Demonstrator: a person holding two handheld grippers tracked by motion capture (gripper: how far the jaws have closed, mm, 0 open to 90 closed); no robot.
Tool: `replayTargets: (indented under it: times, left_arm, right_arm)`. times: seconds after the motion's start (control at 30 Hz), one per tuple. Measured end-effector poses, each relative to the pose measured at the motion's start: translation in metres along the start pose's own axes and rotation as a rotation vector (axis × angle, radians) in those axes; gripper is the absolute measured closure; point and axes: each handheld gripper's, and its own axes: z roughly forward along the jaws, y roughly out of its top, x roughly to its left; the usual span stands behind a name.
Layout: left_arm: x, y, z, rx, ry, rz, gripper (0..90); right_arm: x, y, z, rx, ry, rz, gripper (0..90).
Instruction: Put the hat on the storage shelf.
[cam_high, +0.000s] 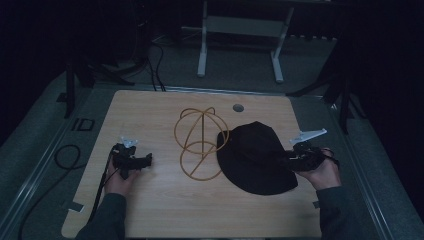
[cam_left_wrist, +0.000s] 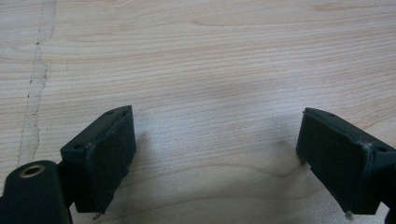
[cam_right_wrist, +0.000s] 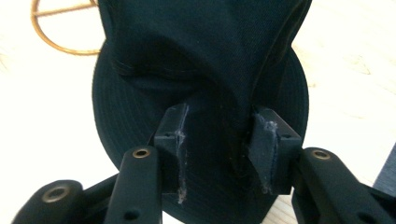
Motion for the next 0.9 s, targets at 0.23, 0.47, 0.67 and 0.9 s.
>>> replayTargets:
  times: [0.23,0.47,0.67,0.9]
  left_arm:
    - [0.0,0.0,0.0,0.002,0.0,0.001,12.2]
    - [0.0,0.0,0.0,0.001,0.0,0.0,12.2]
    - [0.0,0.0,0.0,0.0,0.0,0.0,12.2]
    - [0.0,0.0,0.0,-0.002,0.0,-0.002,12.2]
  right_arm:
    - [-0.004,0.008,0.007,0.081,0.012,-0.041,55.4]
    - [-0.009,0.017,0.014,0.16,0.029,-0.069,53.2]
    - [-0.011,0.022,0.023,0.236,0.054,-0.083,47.9]
    - [-0.016,0.031,0.035,0.317,0.08,-0.086,43.4]
